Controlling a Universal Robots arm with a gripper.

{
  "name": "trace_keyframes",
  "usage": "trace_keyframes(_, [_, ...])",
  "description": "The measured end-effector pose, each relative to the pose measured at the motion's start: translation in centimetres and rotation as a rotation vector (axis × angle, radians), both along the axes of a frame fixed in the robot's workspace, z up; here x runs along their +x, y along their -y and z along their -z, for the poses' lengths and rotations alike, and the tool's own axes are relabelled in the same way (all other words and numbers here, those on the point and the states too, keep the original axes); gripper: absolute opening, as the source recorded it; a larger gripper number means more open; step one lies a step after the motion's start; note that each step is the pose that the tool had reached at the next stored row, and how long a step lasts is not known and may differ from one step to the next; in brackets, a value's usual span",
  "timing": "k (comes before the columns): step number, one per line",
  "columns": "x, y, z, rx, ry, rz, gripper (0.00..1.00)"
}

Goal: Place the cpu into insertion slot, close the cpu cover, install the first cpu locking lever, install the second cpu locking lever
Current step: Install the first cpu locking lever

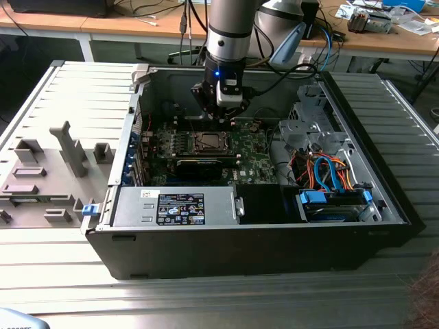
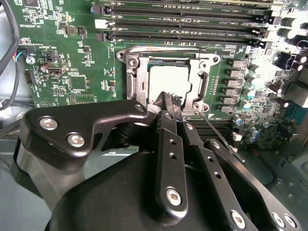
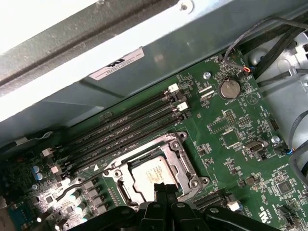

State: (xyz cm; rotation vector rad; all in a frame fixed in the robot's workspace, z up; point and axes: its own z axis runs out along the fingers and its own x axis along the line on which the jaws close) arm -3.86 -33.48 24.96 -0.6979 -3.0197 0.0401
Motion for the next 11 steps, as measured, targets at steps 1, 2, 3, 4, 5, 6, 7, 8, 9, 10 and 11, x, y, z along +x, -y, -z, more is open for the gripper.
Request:
trace_keyframes(1, [0.0,0.0,0.0,0.0,0.0,-0.001,0.11])
trace_keyframes(2, [0.0,0.0,0.0,0.0,0.0,-0.002,0.11])
trace_keyframes(3, [0.0,0.0,0.0,0.0,0.0,-0.003,0.11])
trace_keyframes(4, [0.0,0.0,0.0,0.0,0.0,-0.005,0.11])
trace_keyframes(5, [0.0,0.0,0.0,-0.0001,0.0,-0.006,0.11])
trace_keyframes(6, [0.0,0.0,0.0,0.0,0.0,-0.008,0.11])
trace_keyframes(7, [0.0,0.0,0.0,0.0,0.0,-0.009,0.11])
trace_keyframes(8, [0.0,0.0,0.0,0.0,0.0,-0.01,0.11])
trace_keyframes(9, [0.0,0.0,0.0,0.0,0.0,-0.012,0.11])
trace_keyframes(10, [0.0,0.0,0.0,0.0,0.0,-0.013,0.11])
trace_keyframes(11, [0.0,0.0,0.0,0.0,0.0,-0.015,0.11])
